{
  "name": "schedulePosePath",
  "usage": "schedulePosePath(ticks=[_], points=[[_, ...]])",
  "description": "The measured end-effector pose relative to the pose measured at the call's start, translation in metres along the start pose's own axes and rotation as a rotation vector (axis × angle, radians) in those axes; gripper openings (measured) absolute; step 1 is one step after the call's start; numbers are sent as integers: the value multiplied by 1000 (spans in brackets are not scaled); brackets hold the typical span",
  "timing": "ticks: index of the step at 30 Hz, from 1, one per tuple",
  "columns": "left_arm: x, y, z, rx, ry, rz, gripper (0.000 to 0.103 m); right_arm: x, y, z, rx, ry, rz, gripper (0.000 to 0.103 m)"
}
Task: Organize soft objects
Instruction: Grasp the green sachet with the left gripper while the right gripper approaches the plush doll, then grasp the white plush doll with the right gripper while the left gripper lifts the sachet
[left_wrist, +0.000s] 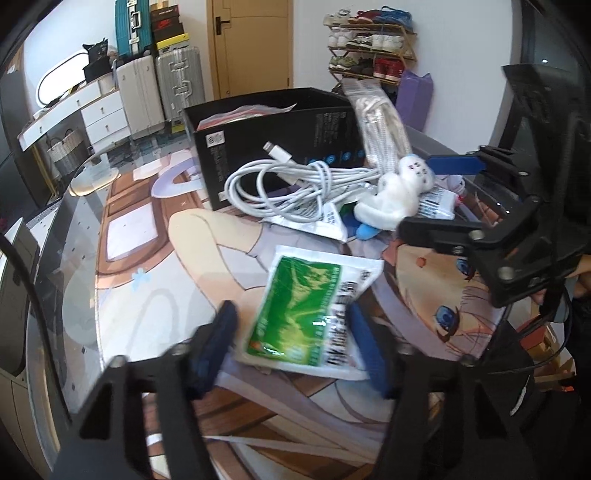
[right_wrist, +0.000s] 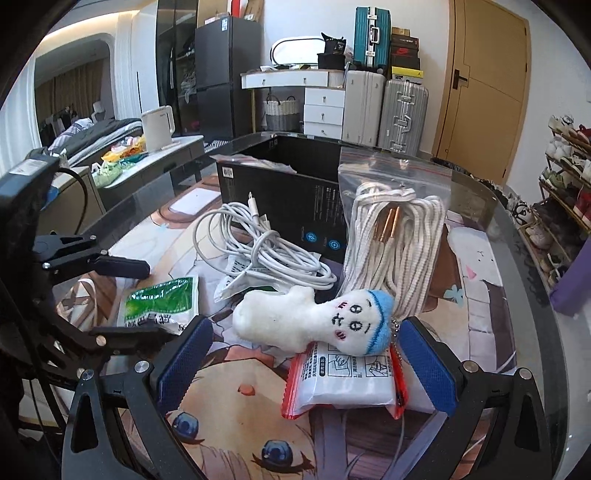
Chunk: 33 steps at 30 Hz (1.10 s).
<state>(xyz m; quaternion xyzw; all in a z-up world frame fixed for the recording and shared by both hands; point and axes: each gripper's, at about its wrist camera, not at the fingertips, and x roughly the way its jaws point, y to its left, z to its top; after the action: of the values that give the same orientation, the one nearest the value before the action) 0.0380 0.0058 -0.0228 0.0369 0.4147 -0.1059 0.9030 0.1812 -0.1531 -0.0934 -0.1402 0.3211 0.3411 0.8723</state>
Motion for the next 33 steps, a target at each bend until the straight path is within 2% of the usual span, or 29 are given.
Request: schedulePosePath(ticks=[6, 14, 22, 23, 25, 33], points=[[-5, 0, 1, -12, -14, -15, 47, 11, 6, 5, -9, 27, -29, 102], [-8, 2, 2, -33, -29, -17, 46, 18, 14, 6, -12, 33, -43, 102], [-9, 7, 5, -53, -41, -12, 46, 24, 7, 1, 31, 55, -25, 102], [-8, 7, 5, -56, -42, -13, 46, 25, 6, 1, 37, 54, -20, 102], [-9, 9, 6, -60, -46, -11, 46, 24, 5, 0, 35, 53, -22, 94], [-12, 9, 6, -66, -59, -11, 46, 17, -1, -4, 28, 48, -6, 89]])
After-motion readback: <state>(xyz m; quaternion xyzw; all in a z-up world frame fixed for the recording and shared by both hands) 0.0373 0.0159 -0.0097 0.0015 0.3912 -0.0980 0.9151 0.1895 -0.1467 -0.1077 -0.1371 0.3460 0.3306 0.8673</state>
